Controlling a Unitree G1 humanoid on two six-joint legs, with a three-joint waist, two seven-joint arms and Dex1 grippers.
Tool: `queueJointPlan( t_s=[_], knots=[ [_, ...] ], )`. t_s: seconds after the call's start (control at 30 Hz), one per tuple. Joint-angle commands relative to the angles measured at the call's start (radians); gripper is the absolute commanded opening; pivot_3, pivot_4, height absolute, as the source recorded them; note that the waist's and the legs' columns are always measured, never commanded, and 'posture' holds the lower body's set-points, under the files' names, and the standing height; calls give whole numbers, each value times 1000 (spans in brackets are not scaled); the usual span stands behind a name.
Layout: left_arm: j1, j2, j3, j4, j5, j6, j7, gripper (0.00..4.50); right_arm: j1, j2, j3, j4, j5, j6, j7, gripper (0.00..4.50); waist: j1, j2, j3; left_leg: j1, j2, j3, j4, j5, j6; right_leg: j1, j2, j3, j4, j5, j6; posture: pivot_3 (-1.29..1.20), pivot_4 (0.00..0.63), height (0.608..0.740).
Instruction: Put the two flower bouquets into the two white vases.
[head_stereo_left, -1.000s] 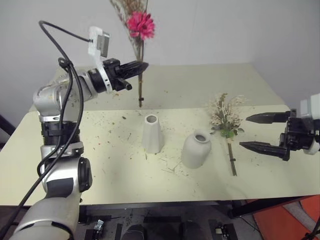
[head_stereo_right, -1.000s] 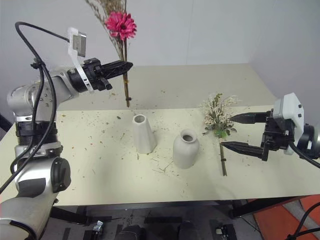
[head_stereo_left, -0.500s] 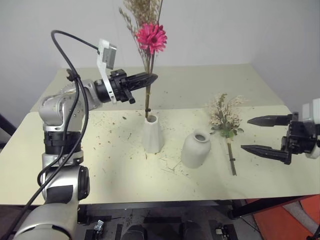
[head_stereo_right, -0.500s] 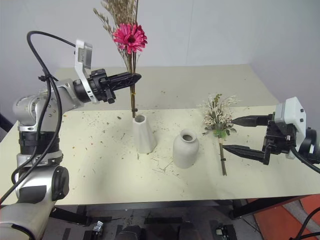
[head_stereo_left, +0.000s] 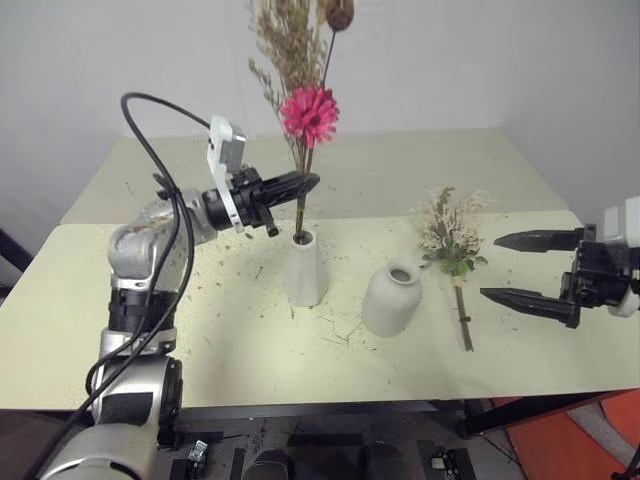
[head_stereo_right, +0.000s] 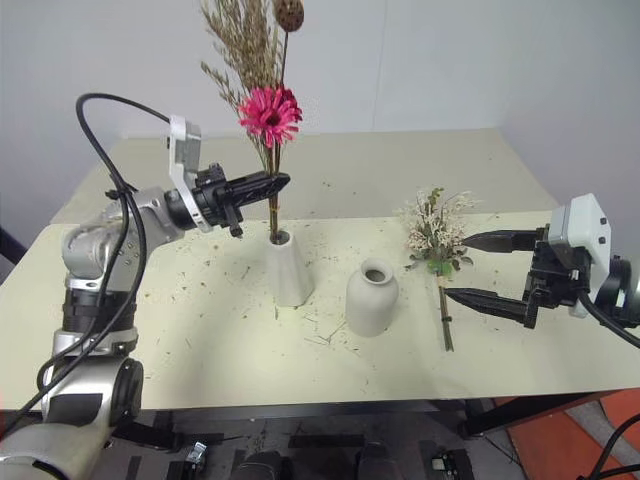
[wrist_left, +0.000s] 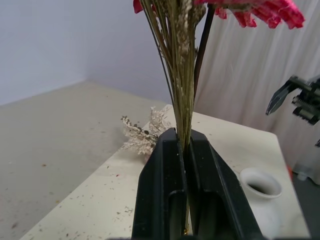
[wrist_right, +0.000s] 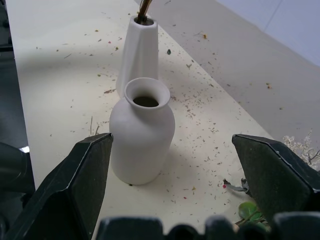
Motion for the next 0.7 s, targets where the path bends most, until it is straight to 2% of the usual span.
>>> queueJointPlan(
  t_s=[0.03, 0.17, 0.27, 0.43, 0.6, 0.7],
  knots=[
    [32, -5, 1, -45, -3, -62, -17, 33, -4, 4, -25, -34, 27, -3, -9, 4500, -1, 0, 0, 0, 0, 0, 0, 0, 0, 0, 0, 0, 0, 0, 0, 0, 150, 740],
    [70, 6, -7, -70, -16, -52, -26, 33, -1, 9, -25, -43, 29, 1, -13, 4500, 0, 0, 0, 0, 0, 0, 0, 0, 0, 0, 0, 0, 0, 0, 0, 0, 150, 740],
    [102, 48, -18, -107, -28, -8, -50, 779, 5, 13, -22, -49, 30, 4, -14, 4500, -2, 0, 0, 0, 0, 0, 0, 0, 0, 0, 0, 0, 0, 0, 0, 0, 150, 740],
    [152, 122, 6, -174, -46, 39, -53, 2309, 9, 12, -19, -49, 30, 6, -12, 4500, -3, 0, 0, 0, 0, 0, 0, 0, 0, 0, 0, 0, 0, 0, 0, 0, 150, 740],
    [240, 260, 17, -256, -50, 83, -79, 3842, -2, 6, -8, -36, 25, 6, -8, 4500, -5, 1, 0, 1, 0, 0, 0, 0, 1, 0, 0, 0, 0, 0, 0, 0, 150, 740],
    [288, 372, 27, -286, -55, 124, -110, 3842, 0, -17, 23, -18, -23, 21, -30, 4500, -4, 1, 0, 1, 0, 0, -1, 0, 1, 0, 0, 0, 0, 0, 0, 0, 150, 740]
  ],
)
